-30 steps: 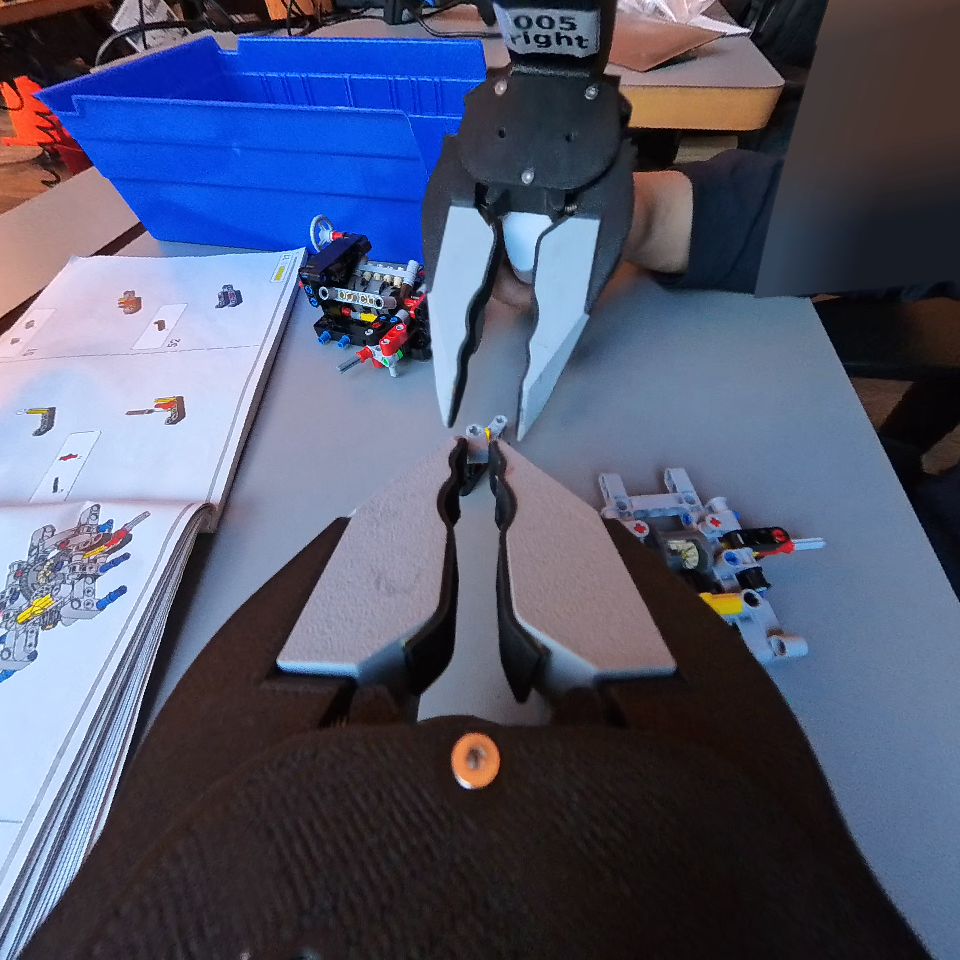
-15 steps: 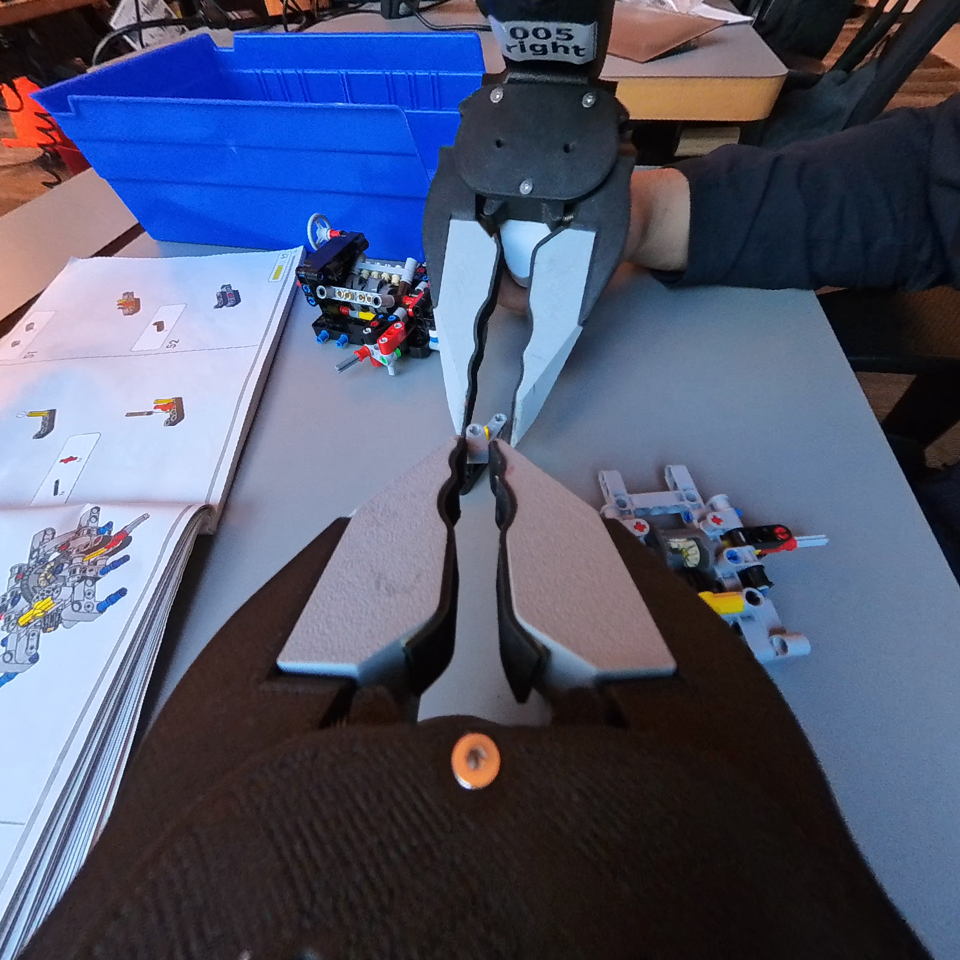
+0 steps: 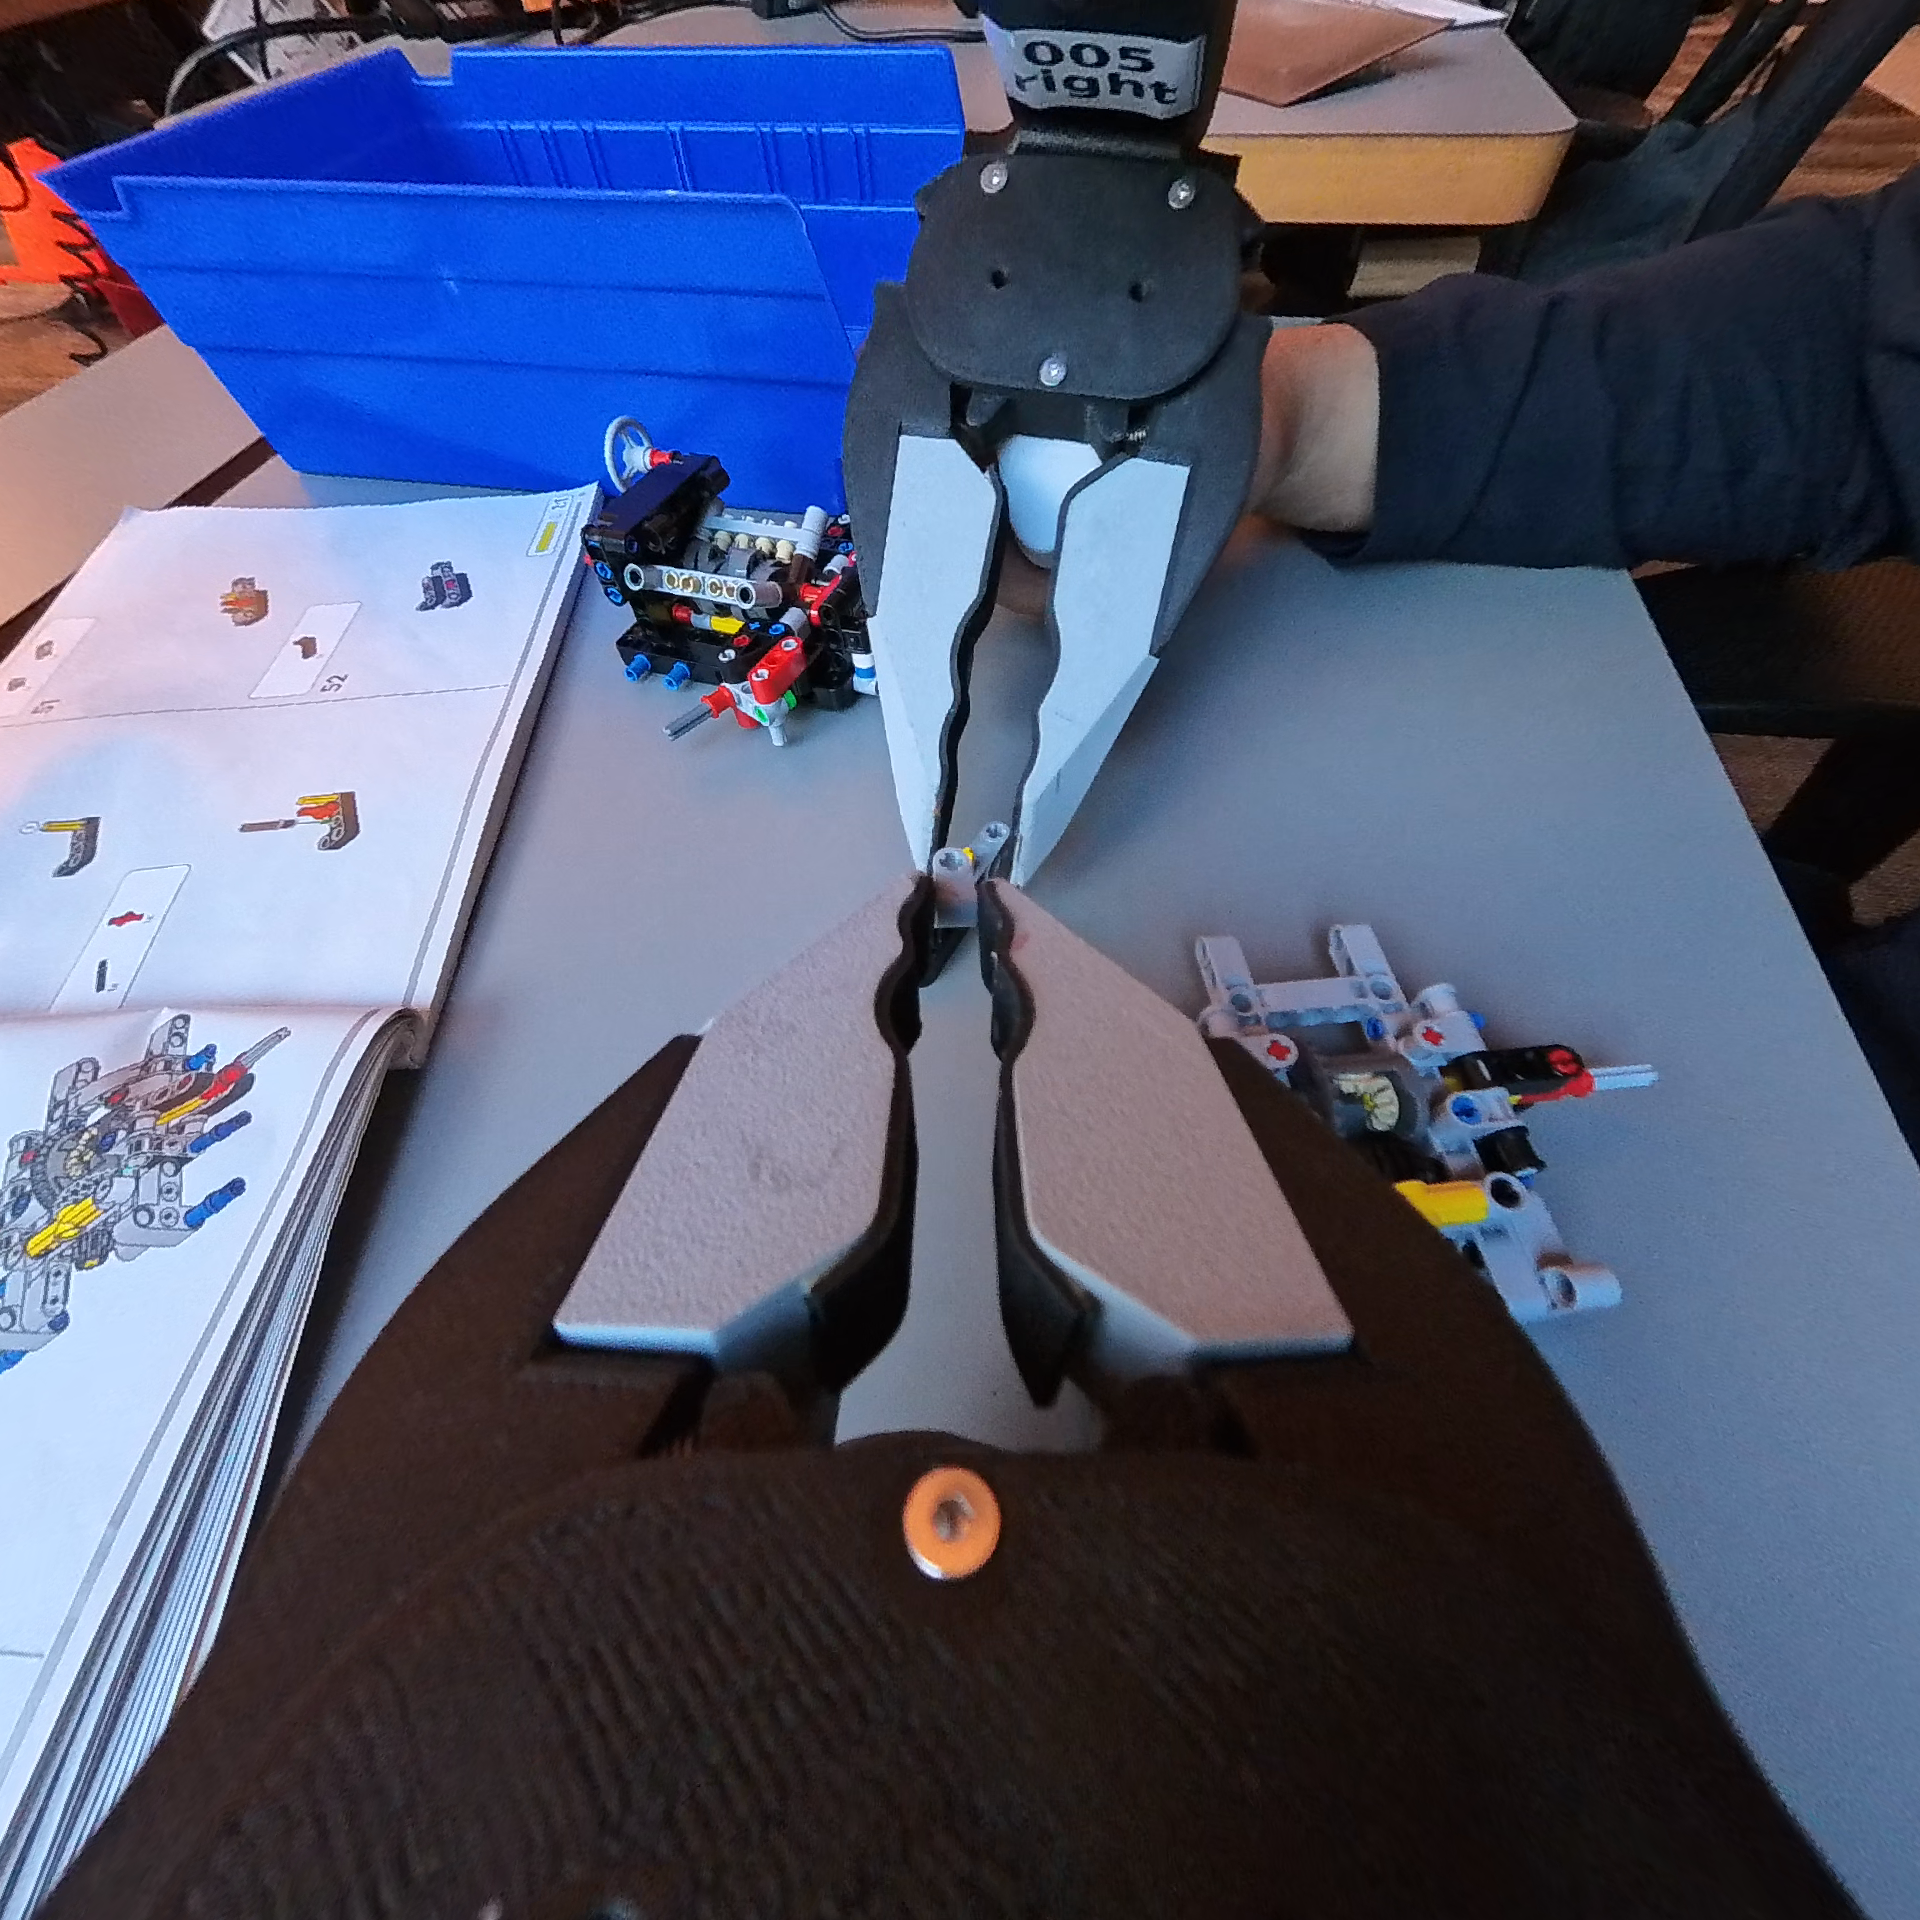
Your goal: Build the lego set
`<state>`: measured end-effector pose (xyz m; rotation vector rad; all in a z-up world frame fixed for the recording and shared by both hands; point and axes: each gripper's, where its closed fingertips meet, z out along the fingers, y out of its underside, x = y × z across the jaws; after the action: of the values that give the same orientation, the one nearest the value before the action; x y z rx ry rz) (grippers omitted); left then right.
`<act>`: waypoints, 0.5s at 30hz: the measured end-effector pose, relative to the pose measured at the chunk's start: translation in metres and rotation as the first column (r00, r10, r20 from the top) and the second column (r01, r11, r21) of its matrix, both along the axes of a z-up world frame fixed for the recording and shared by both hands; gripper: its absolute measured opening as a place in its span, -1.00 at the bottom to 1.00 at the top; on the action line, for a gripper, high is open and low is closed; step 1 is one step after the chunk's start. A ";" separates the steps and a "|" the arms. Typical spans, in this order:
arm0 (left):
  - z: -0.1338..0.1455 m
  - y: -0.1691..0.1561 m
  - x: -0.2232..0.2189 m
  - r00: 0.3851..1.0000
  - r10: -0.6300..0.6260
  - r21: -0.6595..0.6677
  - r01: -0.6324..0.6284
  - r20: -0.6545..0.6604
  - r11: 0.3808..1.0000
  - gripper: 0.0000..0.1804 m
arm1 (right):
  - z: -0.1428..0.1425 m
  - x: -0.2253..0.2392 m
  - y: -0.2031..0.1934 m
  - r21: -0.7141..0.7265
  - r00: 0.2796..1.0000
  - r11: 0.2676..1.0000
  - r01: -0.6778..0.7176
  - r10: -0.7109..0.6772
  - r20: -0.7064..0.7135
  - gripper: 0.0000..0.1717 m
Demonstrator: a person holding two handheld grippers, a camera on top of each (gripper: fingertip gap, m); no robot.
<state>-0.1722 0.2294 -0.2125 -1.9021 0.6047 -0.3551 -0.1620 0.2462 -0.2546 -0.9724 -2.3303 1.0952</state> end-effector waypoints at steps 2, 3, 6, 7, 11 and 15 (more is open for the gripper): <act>0.000 0.000 0.000 1.000 0.000 -0.002 0.000 0.003 1.000 -0.94 | 0.000 -0.001 0.001 0.000 1.000 1.000 0.003 -0.003 -0.002 -0.84; 0.000 0.000 0.000 1.000 0.000 -0.002 0.000 0.004 1.000 -0.94 | 0.000 -0.001 0.001 -0.001 1.000 1.000 0.005 -0.005 -0.004 -0.83; 0.000 0.000 0.000 1.000 0.000 -0.004 0.000 0.006 1.000 -0.95 | 0.001 -0.002 0.001 -0.007 1.000 1.000 0.007 -0.007 -0.005 -0.85; 0.000 0.000 0.000 1.000 0.000 -0.003 0.000 0.005 1.000 -0.94 | 0.001 -0.002 0.001 -0.008 1.000 1.000 0.007 -0.007 -0.004 -0.85; 0.000 0.000 0.000 1.000 -0.001 -0.006 0.001 0.005 1.000 -0.94 | 0.002 -0.002 0.001 -0.009 1.000 1.000 0.004 -0.004 -0.008 -0.85; 0.000 0.000 0.000 1.000 -0.001 -0.006 0.001 0.003 1.000 -0.94 | 0.002 -0.002 0.001 -0.010 1.000 1.000 0.004 -0.004 -0.012 -0.85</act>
<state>-0.1722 0.2295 -0.2130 -1.9064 0.6033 -0.3605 -0.1643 0.2470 -0.2526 -0.9712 -2.3144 1.1089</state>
